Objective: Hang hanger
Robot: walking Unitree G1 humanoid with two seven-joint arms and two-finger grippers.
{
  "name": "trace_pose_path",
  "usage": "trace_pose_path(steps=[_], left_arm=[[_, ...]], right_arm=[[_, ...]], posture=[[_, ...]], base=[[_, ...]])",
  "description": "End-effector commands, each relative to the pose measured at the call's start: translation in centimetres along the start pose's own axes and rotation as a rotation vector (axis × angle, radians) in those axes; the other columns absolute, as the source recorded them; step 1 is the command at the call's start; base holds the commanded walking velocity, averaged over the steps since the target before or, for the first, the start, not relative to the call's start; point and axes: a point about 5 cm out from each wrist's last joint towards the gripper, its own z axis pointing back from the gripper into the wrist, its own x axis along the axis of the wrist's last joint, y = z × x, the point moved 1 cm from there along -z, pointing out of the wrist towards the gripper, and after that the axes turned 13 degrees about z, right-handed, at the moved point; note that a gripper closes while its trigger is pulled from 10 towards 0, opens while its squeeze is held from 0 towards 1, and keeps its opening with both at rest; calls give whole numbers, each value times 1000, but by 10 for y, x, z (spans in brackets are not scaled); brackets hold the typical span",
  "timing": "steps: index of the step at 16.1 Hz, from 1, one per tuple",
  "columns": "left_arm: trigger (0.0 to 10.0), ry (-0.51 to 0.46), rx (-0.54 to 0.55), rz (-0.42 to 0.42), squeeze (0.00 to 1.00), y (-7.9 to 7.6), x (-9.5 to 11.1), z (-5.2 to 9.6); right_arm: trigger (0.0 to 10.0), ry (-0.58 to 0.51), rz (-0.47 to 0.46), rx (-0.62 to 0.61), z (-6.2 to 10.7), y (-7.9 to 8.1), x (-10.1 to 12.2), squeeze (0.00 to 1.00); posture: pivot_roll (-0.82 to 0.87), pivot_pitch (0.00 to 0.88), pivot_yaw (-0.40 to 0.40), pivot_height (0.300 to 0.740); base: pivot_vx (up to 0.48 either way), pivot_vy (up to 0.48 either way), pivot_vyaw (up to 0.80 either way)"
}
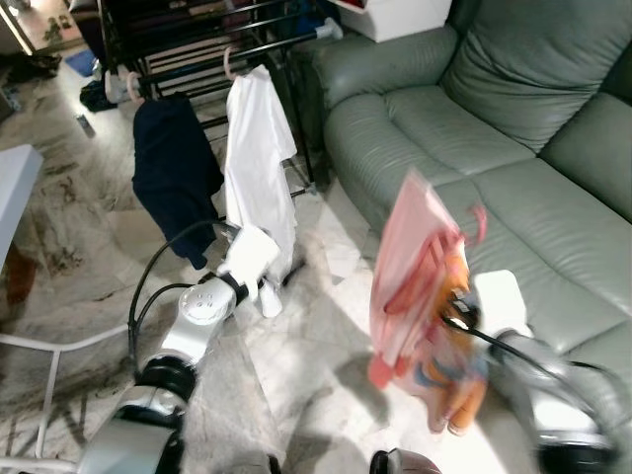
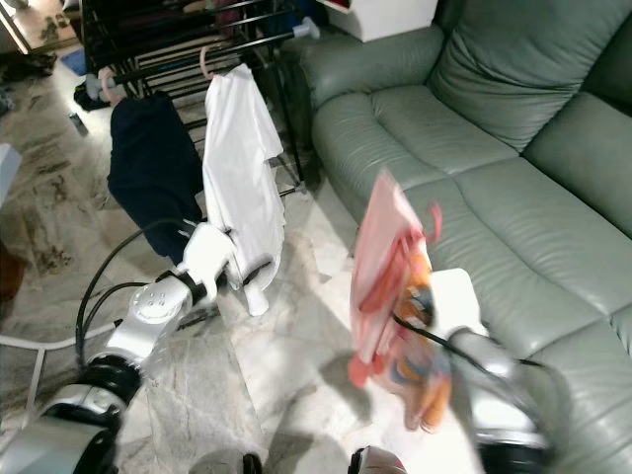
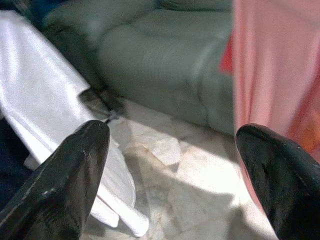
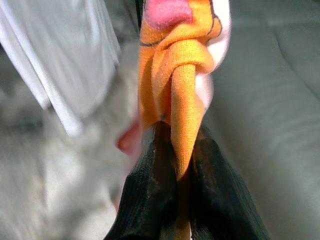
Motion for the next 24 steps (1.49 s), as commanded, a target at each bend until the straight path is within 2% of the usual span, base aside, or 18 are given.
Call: trace_pose_path(steps=[1, 6, 7, 11, 14, 17, 18, 19, 20, 22, 24], left_arm=[[10000, -11, 75, 38, 0, 15, 3, 4], [10000, -41, 167, 103, 0, 28, 4, 9], [10000, -43, 212, 128, 0, 30, 1, 11], [10000, -65, 333, 183, 0, 40, -10, 25], [10000, -44, 367, 184, 0, 42, -23, 38], [10000, -37, 374, 178, 0, 36, -29, 40], [10000, -44, 388, 168, 0, 35, -29, 40], [10000, -58, 410, 166, 0, 36, -25, 38], [10000, -69, 429, 160, 0, 38, -22, 38], [10000, -92, 444, 155, 0, 38, -16, 40], [10000, -83, 463, 149, 0, 38, -23, 45]], right_arm=[[10000, -75, 7, -77, 1, -14, 17, 0], [10000, -102, 13, -71, -4, -14, 24, 0], [10000, -101, -6, -70, -4, -11, 22, 0], [10000, -81, -32, -31, -7, 5, 14, 0], [10000, -57, -50, -34, -9, 13, 4, 0], [10000, -3, -86, -65, -8, 15, -11, 0], [10000, 18, -54, -65, -10, 18, -14, 0], [10000, 6, 7, -70, -12, 21, -13, 0], [10000, -11, 30, -64, -13, 24, -11, 0], [10000, -37, 27, -85, -12, 25, -6, 0], [10000, -26, 37, -67, -8, 26, -8, 0]], posture=[[-104, 31, 75, 740], [-95, 22, 57, 740], [-88, 0, 35, 740], [-65, 0, 8, 740], [-44, 0, 6, 740], [-12, 0, -17, 740], [-8, 0, -19, 740], [-4, 0, -17, 740], [-4, 0, -17, 740], [-6, 0, -16, 740], [-11, 0, -17, 740]], base=[[0, 0, 0], [110, 0, 0], [371, 0, 800], [393, 0, 641], [424, 0, 313], [425, 0, 0], [424, 0, 0], [420, 0, 0], [424, 0, 0], [414, 0, 0], [412, 0, 0]])
